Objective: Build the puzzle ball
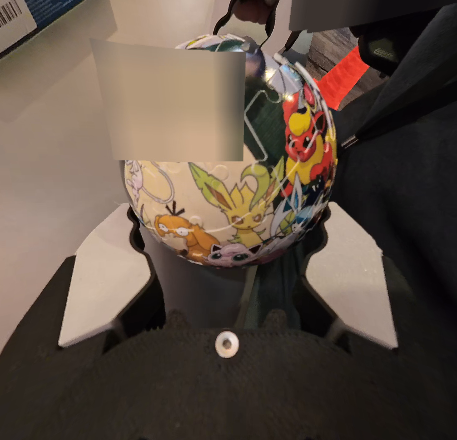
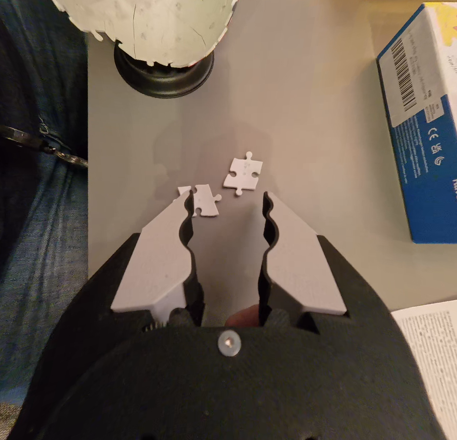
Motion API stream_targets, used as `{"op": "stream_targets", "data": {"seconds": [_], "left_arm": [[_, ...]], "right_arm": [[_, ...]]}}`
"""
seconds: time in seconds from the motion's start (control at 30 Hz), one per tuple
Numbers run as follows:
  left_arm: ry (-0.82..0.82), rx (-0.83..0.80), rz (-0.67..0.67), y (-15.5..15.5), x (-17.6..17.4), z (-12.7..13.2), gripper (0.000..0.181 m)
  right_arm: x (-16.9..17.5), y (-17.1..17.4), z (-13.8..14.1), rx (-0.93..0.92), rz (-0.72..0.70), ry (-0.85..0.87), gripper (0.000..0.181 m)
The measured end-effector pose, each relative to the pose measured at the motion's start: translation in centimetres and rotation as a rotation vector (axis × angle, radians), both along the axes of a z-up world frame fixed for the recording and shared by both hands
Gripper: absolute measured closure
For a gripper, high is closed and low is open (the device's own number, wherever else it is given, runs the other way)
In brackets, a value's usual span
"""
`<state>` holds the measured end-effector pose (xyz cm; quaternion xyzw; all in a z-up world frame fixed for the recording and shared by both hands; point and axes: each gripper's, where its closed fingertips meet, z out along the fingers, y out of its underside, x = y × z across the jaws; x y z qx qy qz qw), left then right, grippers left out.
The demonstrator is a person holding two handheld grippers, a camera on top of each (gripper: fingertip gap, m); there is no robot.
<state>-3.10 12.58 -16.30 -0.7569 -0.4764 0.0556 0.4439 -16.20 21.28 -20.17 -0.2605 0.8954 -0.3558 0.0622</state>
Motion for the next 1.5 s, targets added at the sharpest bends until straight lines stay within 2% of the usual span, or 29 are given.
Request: {"op": "stream_targets", "data": {"seconds": [0.23,0.57,1.1,1.5], "left_arm": [[-0.043,0.054,0.102,-0.8,-0.9,0.1,0.047],[-0.063,0.096,0.158,-0.7,-1.5,0.0,0.048],[-0.068,0.217,0.192,-0.8,-2.0,0.2,0.047],[-0.075,0.249,0.209,-0.9,-2.0,0.0,0.047]], "right_arm": [[-0.1,-0.5,-0.1,-0.017,0.001,-0.017,0.127],[0.1,-0.3,0.1,-0.037,-0.001,-0.037,0.127],[0.2,-0.5,0.8,-0.066,-0.009,-0.064,0.127],[0.1,-0.2,0.6,-0.067,-0.016,-0.08,0.126]]}}
